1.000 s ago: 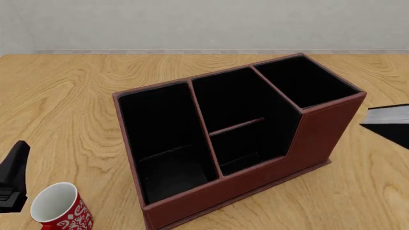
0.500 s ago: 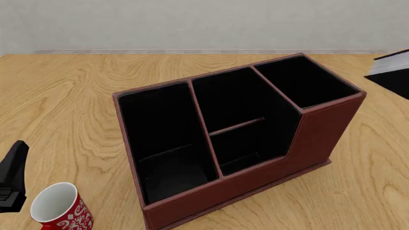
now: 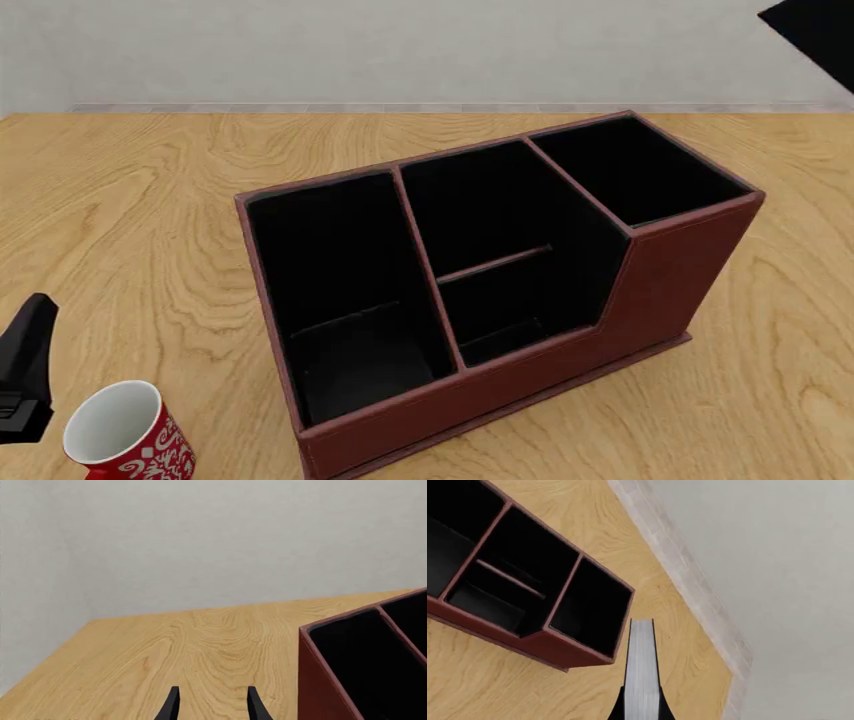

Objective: Pick up the book and place it in the right compartment of the caddy.

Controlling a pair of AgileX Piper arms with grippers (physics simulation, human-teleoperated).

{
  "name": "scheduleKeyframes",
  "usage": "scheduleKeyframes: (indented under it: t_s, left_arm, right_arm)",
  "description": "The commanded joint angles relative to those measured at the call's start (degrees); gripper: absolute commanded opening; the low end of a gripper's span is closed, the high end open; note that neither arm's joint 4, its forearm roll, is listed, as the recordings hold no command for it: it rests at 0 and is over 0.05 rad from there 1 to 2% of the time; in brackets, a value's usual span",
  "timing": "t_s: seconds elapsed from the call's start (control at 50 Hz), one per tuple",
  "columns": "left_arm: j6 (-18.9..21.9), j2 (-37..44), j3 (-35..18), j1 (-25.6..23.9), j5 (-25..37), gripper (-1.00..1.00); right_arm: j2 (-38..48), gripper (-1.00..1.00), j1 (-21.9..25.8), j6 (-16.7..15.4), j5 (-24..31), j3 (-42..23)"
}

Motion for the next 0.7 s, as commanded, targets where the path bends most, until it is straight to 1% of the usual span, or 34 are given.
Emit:
scheduleKeyframes:
  t_s: [0.02, 0.04, 0.06, 0.08, 0.12, 0.14, 0.16, 0.18, 0.2, 0.24, 0.28, 0.3, 0.32, 0.34, 0.36, 0.42, 0.44, 0.46, 0.5, 0.54, 0.58, 0.62, 0.66, 0.68, 0.7]
  left_arm:
    - [0.1, -0.1, 0.0, 0.4, 0.2, 1.00]
    - [0.0, -0.1, 0.0, 0.5, 0.3, 1.00]
    - [0.1, -0.1, 0.0, 0.5, 0.3, 1.00]
    - [0.1, -0.1, -0.1, 0.5, 0.4, 1.00]
    - [0.0, -0.1, -0.2, 0.6, 0.4, 1.00]
    - [0.0, -0.1, -0.2, 0.6, 0.5, 1.00]
    - [0.1, 0.0, -0.2, 0.7, 0.5, 1.00]
    - [0.2, 0.0, -0.2, 0.6, 0.5, 1.00]
    - [0.2, 0.0, -0.2, 0.6, 0.5, 1.00]
    - [0.0, 0.0, -0.3, 0.7, 0.5, 1.00]
    - [0.2, 0.0, -0.3, 0.6, 0.5, 1.00]
    - [0.1, 0.0, -0.3, 0.6, 0.6, 1.00]
    - [0.1, 0.0, -0.3, 0.6, 0.6, 1.00]
    - [0.2, 0.0, -0.4, 0.6, 0.6, 1.00]
    - [0.1, 0.0, -0.5, 0.6, 0.7, 1.00]
    - [0.1, 0.0, -0.7, 0.6, 0.9, 1.00]
    - [0.1, 0.0, -0.8, 0.6, 0.9, 1.00]
    - [0.1, 0.0, -0.8, 0.6, 0.9, 1.00]
    - [0.2, 0.0, -0.8, 0.7, 1.0, 1.00]
    - [0.2, -0.1, -0.9, 0.7, 1.1, 1.00]
    - [0.3, -0.1, -0.9, 0.7, 1.1, 1.00]
    - [0.2, -0.1, -0.9, 0.8, 1.1, 1.00]
    - [0.2, -0.1, -0.7, 0.7, 1.1, 1.00]
    - [0.4, -0.1, -0.6, 0.6, 1.0, 1.00]
    - [0.2, -0.1, -0.6, 0.7, 1.1, 1.00]
  right_arm:
    - [4.8, -1.00, 2.0, 8.4, 0.0, -8.3]
    - [5.3, -1.00, 1.1, 9.8, 0.0, -8.7]
    - [5.6, -1.00, 0.7, 10.4, 0.0, -8.6]
    - [5.7, -1.00, 0.7, 10.3, 0.0, -8.6]
    - [6.6, -1.00, 0.2, 12.5, 0.0, -9.9]
    - [6.8, -1.00, 0.0, 12.8, 0.0, -10.0]
    - [7.2, -1.00, 0.8, 14.0, 0.0, -10.2]
    - [7.6, -1.00, 0.4, 15.0, 0.0, -10.4]
    - [7.6, -1.00, 0.4, 15.0, 0.0, -10.4]
    - [8.3, -1.00, -0.1, 16.8, 0.0, -10.8]
    - [8.8, -1.00, 0.3, 17.6, 0.0, -11.4]
    - [9.3, -1.00, 0.1, 19.1, 0.0, -11.7]
    - [9.5, -1.00, -0.3, 18.7, 0.0, -11.7]
    - [9.7, -1.00, 0.3, 19.3, 0.0, -12.1]
    - [10.2, -1.00, 0.7, 20.5, 0.0, -12.8]
    - [10.8, -1.00, 0.9, 20.7, 0.0, -12.3]
    - [11.2, -1.00, 1.0, 21.5, 0.0, -12.5]
    - [11.5, -1.00, 0.7, 21.7, 0.0, -12.6]
    - [12.3, -1.00, 1.9, 23.5, 0.0, -13.6]
    - [12.8, -1.00, 0.6, 23.1, 0.0, -13.2]
    - [12.9, -1.00, 0.8, 23.0, 0.0, -12.9]
    - [13.4, -1.00, 1.0, 24.1, 0.0, -12.6]
    - [13.9, -1.00, 1.1, 24.1, 0.0, -13.0]
    - [14.1, -1.00, 2.3, 25.2, 0.0, -13.3]
    - [14.5, -1.00, 2.4, 26.3, 0.0, -13.9]
